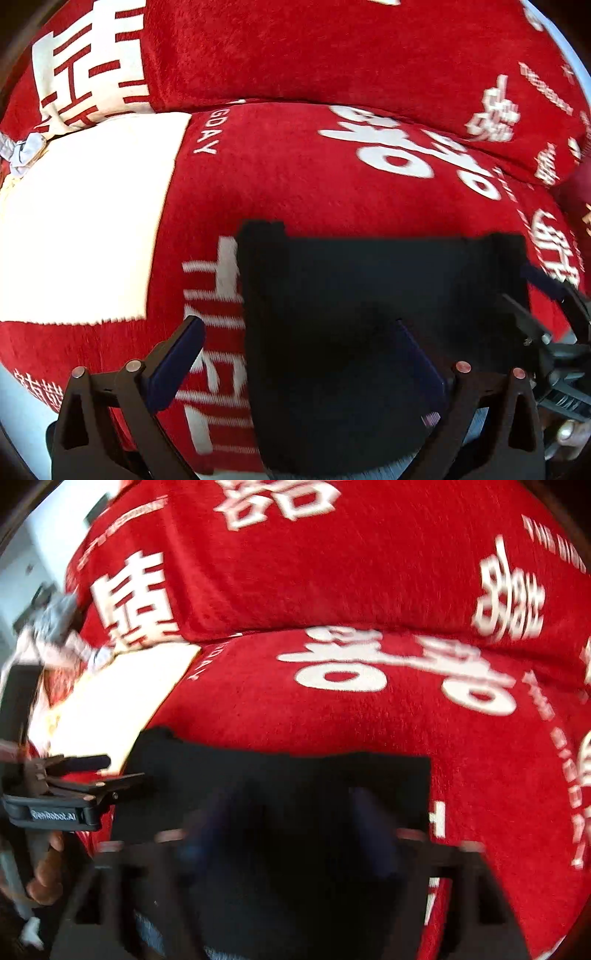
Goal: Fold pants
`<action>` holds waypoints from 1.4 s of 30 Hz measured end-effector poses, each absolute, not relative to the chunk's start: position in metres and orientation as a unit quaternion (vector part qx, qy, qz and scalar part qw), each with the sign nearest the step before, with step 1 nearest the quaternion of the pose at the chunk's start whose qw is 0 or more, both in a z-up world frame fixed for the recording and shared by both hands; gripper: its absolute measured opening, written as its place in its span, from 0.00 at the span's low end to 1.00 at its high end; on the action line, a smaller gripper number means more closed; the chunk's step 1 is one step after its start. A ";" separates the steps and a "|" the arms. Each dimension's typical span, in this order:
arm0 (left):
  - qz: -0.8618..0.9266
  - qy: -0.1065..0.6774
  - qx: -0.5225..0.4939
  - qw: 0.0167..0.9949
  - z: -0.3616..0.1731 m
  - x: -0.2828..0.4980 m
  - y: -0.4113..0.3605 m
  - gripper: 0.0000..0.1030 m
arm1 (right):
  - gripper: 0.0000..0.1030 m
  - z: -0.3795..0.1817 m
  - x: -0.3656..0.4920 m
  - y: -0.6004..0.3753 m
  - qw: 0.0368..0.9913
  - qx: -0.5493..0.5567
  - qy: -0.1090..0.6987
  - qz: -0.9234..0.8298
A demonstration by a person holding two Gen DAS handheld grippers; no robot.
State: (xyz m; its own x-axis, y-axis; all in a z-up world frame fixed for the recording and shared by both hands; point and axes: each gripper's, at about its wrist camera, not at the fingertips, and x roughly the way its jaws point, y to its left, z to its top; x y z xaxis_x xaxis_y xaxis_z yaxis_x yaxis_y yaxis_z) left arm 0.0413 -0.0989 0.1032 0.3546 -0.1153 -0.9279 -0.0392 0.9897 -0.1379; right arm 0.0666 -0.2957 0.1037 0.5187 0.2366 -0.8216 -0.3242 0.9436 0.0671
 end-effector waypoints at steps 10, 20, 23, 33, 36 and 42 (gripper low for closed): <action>-0.027 0.575 -0.038 0.817 0.078 0.006 -0.113 0.99 | 0.88 0.074 0.010 -0.297 0.863 -0.106 0.477 0.131; -0.034 0.557 -0.035 0.829 0.095 -0.023 -0.109 0.99 | 0.88 0.094 -0.028 -0.291 0.863 -0.174 0.462 0.109; -0.042 0.539 -0.044 0.840 0.098 -0.038 -0.102 0.99 | 0.88 0.115 -0.045 -0.283 0.883 -0.153 0.418 0.147; -0.046 0.564 -0.078 0.821 0.077 -0.051 -0.082 1.00 | 0.88 0.088 -0.043 -0.289 0.856 -0.110 0.476 0.170; -0.047 0.570 -0.069 0.818 0.074 -0.051 -0.086 1.00 | 0.88 0.103 -0.041 -0.295 0.866 -0.099 0.461 0.165; -0.049 0.581 -0.059 0.810 0.060 -0.047 -0.093 1.00 | 0.88 0.079 -0.028 -0.295 0.844 -0.104 0.504 0.151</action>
State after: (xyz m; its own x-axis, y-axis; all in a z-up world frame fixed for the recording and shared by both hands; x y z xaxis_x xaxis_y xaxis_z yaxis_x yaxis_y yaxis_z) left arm -0.0471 -0.0931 0.0600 0.3204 -0.1470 -0.9358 0.0108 0.9884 -0.1515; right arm -0.0279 -0.2952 0.0794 0.4463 0.1497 -0.8823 -0.3586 0.9332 -0.0230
